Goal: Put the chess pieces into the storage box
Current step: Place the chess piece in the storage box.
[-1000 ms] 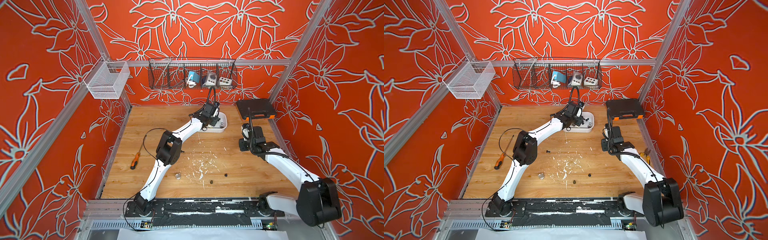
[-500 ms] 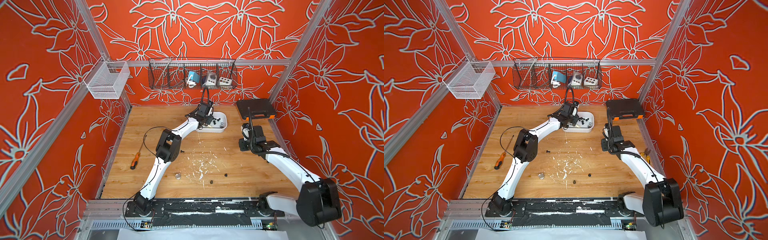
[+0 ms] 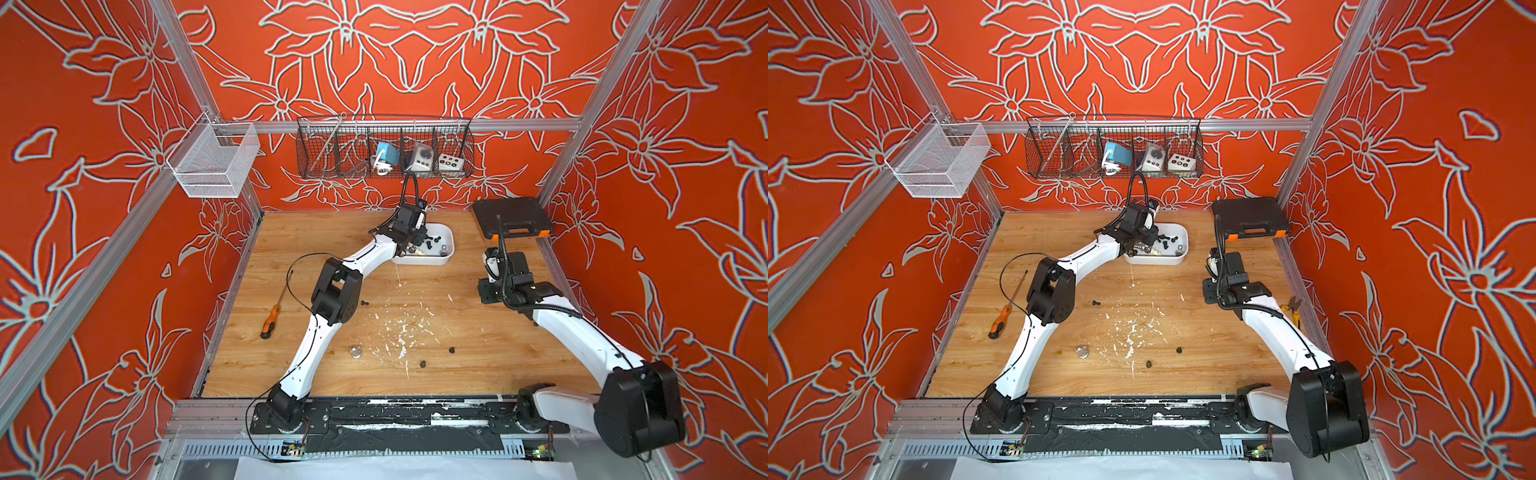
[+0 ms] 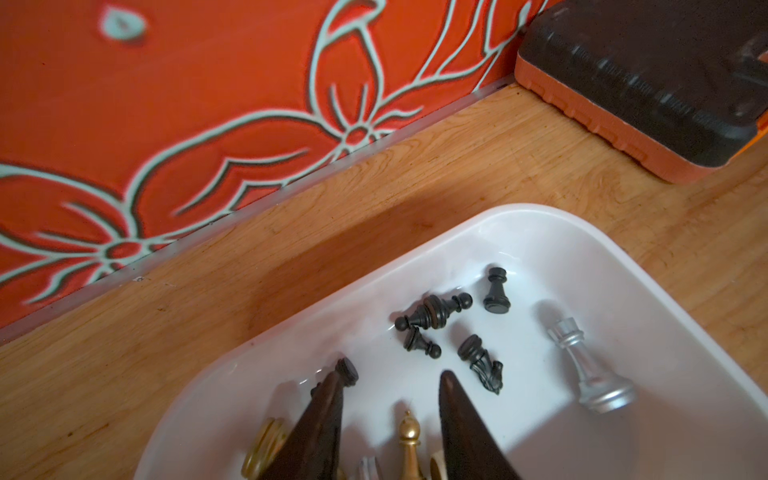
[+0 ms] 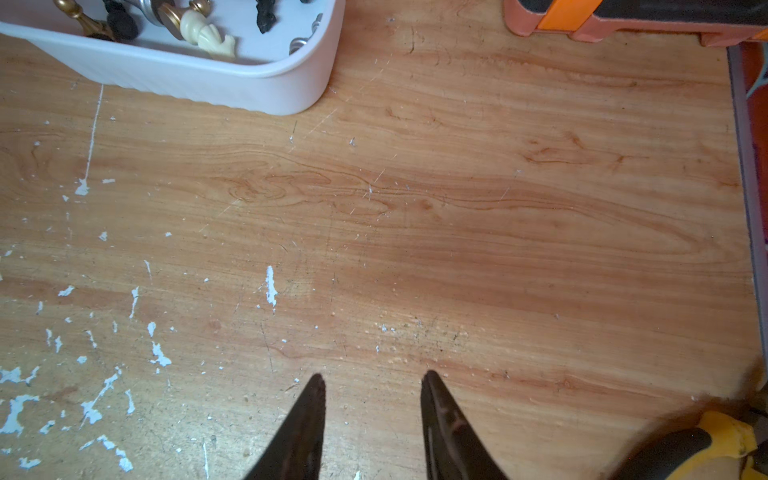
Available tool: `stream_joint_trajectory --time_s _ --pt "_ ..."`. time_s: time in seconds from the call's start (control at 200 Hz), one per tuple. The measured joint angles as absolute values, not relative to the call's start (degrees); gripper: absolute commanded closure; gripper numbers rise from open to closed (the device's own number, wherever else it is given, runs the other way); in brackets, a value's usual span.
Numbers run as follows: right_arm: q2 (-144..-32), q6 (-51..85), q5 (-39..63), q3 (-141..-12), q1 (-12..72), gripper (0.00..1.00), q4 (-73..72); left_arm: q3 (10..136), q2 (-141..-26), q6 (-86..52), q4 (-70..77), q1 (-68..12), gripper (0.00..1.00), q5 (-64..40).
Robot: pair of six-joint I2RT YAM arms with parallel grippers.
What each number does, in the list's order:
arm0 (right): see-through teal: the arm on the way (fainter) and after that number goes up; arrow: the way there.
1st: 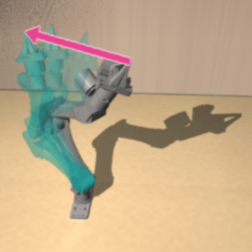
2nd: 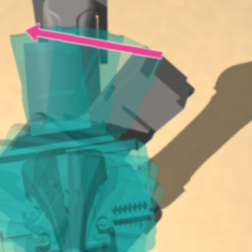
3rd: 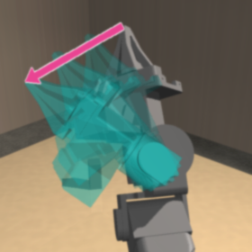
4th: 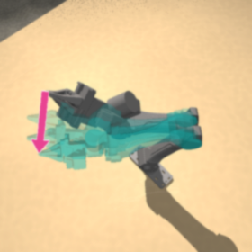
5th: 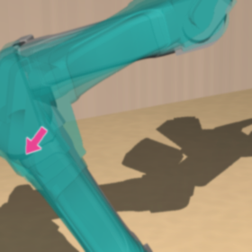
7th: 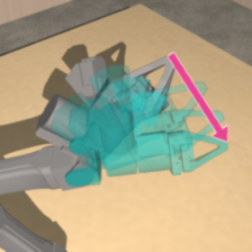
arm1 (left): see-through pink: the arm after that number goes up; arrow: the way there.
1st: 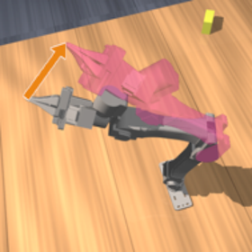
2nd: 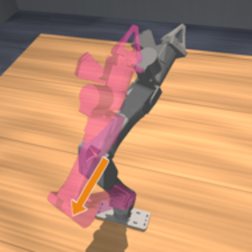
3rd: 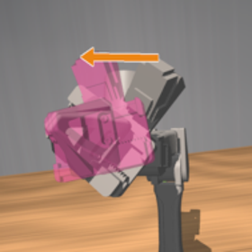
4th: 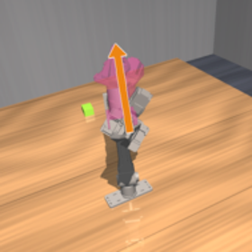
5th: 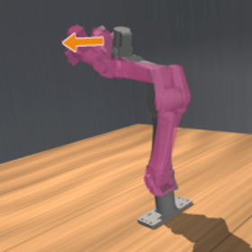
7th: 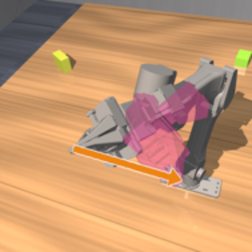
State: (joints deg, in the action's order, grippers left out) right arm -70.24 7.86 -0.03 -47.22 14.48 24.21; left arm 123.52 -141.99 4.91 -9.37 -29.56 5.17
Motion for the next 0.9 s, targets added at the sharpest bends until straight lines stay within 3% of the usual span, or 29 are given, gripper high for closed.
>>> stream_joint_trajectory --time_s 0.34,0.901 --pt "-72.55 7.88 3.29 -52.9 14.48 0.6 29.28 119.15 -139.85 3.81 -8.88 -29.15 0.59 0.49" --pt "-77.12 10.31 15.25 -53.65 17.23 0.62 39.09 91.33 -114.28 -1.04 -2.52 -29.06 0.59 -4.23"
